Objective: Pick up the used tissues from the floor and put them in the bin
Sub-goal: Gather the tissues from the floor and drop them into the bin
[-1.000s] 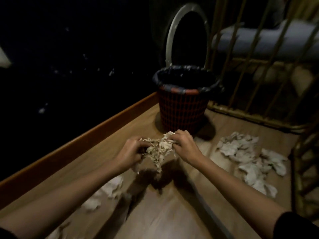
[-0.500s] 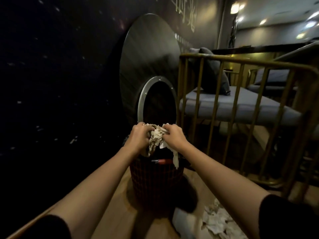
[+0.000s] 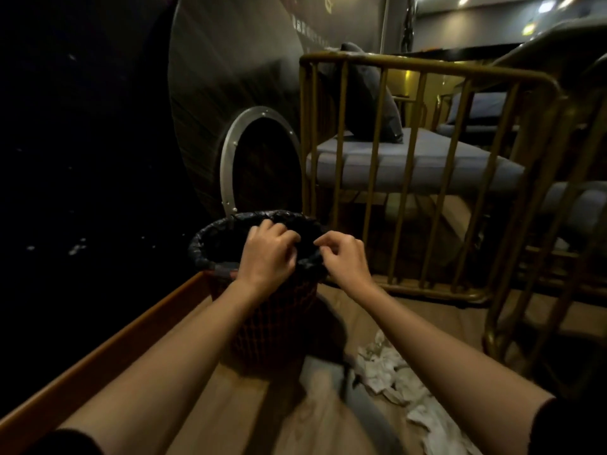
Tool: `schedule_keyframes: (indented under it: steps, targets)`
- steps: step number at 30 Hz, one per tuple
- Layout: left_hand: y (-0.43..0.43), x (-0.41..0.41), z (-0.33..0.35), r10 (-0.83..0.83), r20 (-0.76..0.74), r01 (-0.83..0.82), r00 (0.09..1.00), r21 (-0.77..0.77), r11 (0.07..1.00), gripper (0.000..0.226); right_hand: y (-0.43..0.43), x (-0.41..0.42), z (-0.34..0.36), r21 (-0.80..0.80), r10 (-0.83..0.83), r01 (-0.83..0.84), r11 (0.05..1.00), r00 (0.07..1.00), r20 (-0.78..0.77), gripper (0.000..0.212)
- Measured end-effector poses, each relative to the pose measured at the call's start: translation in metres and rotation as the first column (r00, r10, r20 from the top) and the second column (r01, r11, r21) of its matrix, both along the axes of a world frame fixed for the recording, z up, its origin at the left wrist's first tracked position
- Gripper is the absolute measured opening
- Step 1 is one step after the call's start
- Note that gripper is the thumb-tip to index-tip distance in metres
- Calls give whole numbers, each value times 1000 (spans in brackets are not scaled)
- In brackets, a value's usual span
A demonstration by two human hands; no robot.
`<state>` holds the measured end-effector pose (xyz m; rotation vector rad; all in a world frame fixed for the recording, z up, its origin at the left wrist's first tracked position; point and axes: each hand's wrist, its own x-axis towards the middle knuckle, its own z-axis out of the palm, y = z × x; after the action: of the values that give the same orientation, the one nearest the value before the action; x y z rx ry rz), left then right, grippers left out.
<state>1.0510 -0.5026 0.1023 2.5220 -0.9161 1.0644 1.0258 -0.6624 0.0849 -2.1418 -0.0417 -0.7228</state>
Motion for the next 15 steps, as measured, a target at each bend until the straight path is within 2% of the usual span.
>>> schedule_keyframes:
  steps: [3, 6, 9, 12, 15]
  targets:
    - [-42, -34, -27, -148, -19, 150, 989, 116, 982, 28, -29, -34, -31, -15, -72, 72, 997, 997, -3, 17]
    - [-78, -67, -71, -222, -242, 277, 945, 226, 934, 38, -65, -71, -76, 0, -133, 134, 991, 983, -130, 19]
    - [-104, -93, -130, -159, -467, 337, 870, 330, 882, 41, -101, -110, -130, 74, -207, 240, 968, 928, -310, 20]
    - [-129, -101, -190, -93, -641, 337, 762, 270, 902, 46, -132, -144, -178, 36, -316, 367, 929, 843, -436, 26]
    - [-157, -99, -227, -23, -713, 318, 701, 284, 905, 63, -148, -166, -218, -78, -254, 263, 962, 745, -617, 49]
